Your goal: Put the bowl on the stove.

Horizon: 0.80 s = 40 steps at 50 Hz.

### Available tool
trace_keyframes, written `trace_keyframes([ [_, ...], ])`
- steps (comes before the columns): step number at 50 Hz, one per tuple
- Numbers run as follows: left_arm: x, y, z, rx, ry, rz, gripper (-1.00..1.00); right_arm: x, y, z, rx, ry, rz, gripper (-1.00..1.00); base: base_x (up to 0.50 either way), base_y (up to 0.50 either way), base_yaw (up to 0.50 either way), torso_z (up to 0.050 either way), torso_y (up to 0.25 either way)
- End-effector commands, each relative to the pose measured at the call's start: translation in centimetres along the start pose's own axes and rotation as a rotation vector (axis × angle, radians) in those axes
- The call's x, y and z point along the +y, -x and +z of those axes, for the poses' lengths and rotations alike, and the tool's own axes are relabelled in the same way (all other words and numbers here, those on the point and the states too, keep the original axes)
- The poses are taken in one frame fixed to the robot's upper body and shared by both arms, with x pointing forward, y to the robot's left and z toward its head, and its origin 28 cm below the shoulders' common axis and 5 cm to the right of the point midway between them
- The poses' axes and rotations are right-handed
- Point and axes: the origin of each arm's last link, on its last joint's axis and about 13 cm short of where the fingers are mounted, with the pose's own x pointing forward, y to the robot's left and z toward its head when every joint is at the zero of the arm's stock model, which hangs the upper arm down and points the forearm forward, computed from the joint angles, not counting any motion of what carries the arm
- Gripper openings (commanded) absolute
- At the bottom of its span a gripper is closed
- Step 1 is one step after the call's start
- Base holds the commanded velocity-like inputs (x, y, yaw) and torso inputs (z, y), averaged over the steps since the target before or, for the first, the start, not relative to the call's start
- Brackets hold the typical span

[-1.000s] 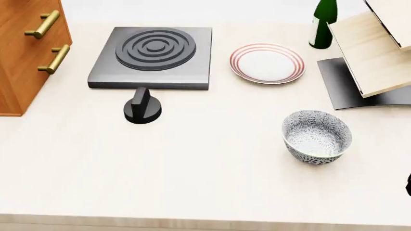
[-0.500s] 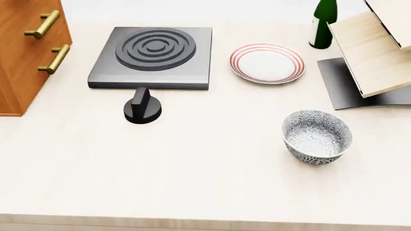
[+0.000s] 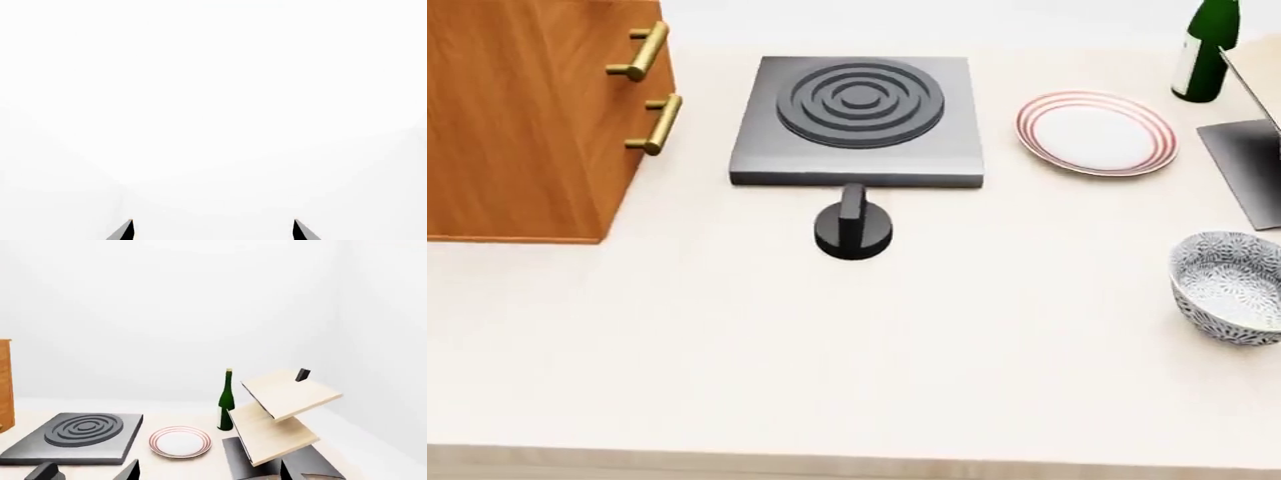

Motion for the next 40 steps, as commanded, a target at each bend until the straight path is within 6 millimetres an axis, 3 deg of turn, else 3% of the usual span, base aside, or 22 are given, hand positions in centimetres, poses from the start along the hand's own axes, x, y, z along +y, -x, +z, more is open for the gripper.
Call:
trace_keyframes([
  [1,0.12,-0.29,0.05,-0.032,0.023,-0.005,1.00,-0.21,0.32,-0.51,-0.001,-0.011,-0.010,1.00,0.00,0.50,0.00,0.000,0.000],
  [14,0.08,-0.20,-0.22,-0.023,0.039,0.001,1.00,-0.15,0.34,-0.82,0.023,-0.012,-0.015,1.00,0.00,0.45,0.00,0.000,0.000],
  [34,0.01,-0.09,-0.51,-0.015,0.038,0.002,1.00,-0.11,0.25,-1.22,0.031,-0.042,-0.026,1.00,0.00,0.02,0.00,0.000,0.000],
  [40,0.02,-0.02,-0.66,-0.011,0.038,0.006,1.00,-0.26,0.25,-1.19,0.016,-0.032,-0.044,1.00,0.45,0.00,0.00,0.000,0.000],
])
